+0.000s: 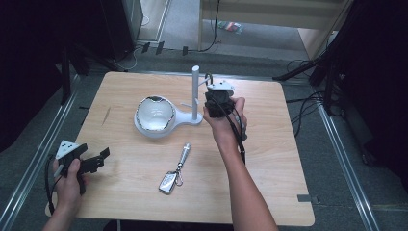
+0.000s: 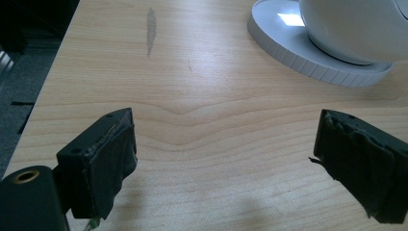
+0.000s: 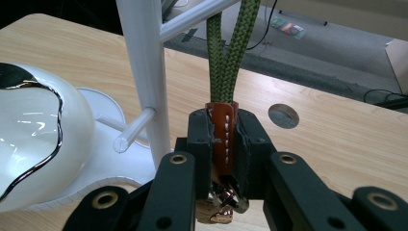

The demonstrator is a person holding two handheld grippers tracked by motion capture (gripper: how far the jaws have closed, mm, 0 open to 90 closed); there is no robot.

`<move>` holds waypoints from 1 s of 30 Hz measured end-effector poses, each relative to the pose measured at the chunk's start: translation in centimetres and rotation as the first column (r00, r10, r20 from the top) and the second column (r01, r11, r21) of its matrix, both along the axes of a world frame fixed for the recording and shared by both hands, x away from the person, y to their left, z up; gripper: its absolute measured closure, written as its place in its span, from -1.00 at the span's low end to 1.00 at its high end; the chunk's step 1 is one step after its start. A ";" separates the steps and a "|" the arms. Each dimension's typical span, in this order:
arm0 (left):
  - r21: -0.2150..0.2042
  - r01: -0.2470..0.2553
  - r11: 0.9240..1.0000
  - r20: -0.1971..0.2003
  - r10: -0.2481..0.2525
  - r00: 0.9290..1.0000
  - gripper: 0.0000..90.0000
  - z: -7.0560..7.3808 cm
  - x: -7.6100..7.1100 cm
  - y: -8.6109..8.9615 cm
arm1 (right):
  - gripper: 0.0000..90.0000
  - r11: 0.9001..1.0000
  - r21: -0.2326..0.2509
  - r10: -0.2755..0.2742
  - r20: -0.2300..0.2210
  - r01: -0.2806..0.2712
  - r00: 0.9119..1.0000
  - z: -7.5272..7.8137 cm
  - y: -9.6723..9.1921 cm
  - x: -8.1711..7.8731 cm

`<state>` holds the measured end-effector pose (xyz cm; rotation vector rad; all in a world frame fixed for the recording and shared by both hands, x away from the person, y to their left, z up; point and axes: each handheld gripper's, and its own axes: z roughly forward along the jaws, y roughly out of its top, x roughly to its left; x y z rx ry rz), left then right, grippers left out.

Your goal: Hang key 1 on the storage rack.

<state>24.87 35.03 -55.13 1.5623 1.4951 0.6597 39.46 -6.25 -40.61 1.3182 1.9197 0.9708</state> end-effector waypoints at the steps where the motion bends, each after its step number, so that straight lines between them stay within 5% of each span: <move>1: 0.000 0.000 1.000 0.000 0.000 1.000 -0.82 0.0 0.0 0.0 | 0.77 1.000 -0.002 0.001 0.001 -0.001 1.000 0.0 0.0 0.0; 15: 0.000 0.000 1.000 0.000 0.000 1.000 -0.82 0.0 0.0 0.0 | 0.77 0.998 -0.066 0.021 -0.002 -0.021 1.000 -0.5 1.1 -0.3; 30: 0.001 0.000 1.000 0.000 0.000 1.000 -0.82 0.0 0.0 0.0 | 0.62 0.996 0.020 0.087 -0.063 -0.086 0.994 -1.5 0.7 -0.2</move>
